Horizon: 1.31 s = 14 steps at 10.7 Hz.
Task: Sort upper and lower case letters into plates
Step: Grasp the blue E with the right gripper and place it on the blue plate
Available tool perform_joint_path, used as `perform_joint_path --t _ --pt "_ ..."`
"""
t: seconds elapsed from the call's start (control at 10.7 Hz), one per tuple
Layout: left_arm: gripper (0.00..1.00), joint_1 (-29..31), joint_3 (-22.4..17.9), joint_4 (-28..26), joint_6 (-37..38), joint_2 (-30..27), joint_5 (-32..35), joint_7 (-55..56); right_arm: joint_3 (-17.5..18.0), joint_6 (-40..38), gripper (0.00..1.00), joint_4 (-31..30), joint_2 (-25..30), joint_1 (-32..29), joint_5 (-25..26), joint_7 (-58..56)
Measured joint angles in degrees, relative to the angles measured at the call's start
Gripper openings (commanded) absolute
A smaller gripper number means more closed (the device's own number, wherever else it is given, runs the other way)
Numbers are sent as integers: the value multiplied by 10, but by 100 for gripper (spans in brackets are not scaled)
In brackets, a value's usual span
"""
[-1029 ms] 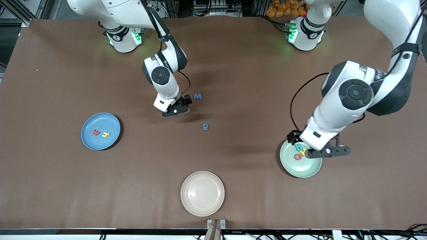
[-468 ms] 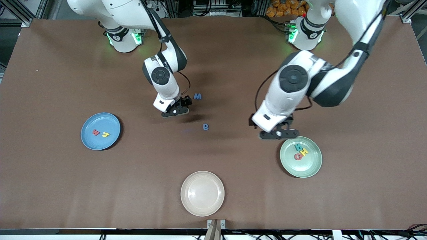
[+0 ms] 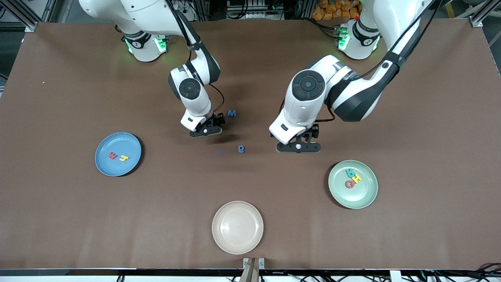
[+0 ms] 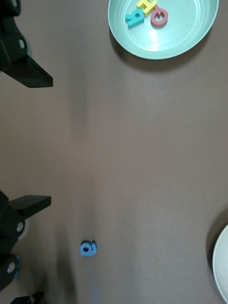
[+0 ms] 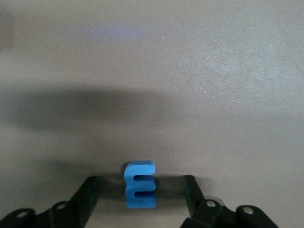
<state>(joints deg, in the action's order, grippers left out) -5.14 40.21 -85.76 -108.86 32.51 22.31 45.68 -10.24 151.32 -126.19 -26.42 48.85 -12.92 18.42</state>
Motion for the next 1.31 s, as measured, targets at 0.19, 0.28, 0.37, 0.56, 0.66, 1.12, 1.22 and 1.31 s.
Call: perform_joint_path --t 0.19,0.28,0.37,0.56,0.66,1.12,1.22,1.31 --pt "100 -7 0 0 0 0 0 0 -2 -2 0 0 7 0 3 -1" --pt "100 -10 0 1 0 0 0 0 -2 -5 0 0 8 -3 4 -3" --pt "100 -15 0 1 0 0 0 0 -3 -18 0 2 11 -12 4 -13" --pt "100 -30 0 0 0 3 0 0 -4 -56 0 8 30 -58 4 -59" --pt "100 -41 0 0 -1 8 0 0 -4 -78 0 12 45 -86 4 -95" --pt "100 -100 -2 -1 -67 55 2 35 -9 -244 0 81 86 -253 48 -307" --pt "100 -116 -4 -1 -86 68 8 42 -10 -250 0 86 86 -291 65 -343" --pt "100 -137 -11 -1 -104 80 12 54 -10 -250 0 86 86 -324 83 -374"
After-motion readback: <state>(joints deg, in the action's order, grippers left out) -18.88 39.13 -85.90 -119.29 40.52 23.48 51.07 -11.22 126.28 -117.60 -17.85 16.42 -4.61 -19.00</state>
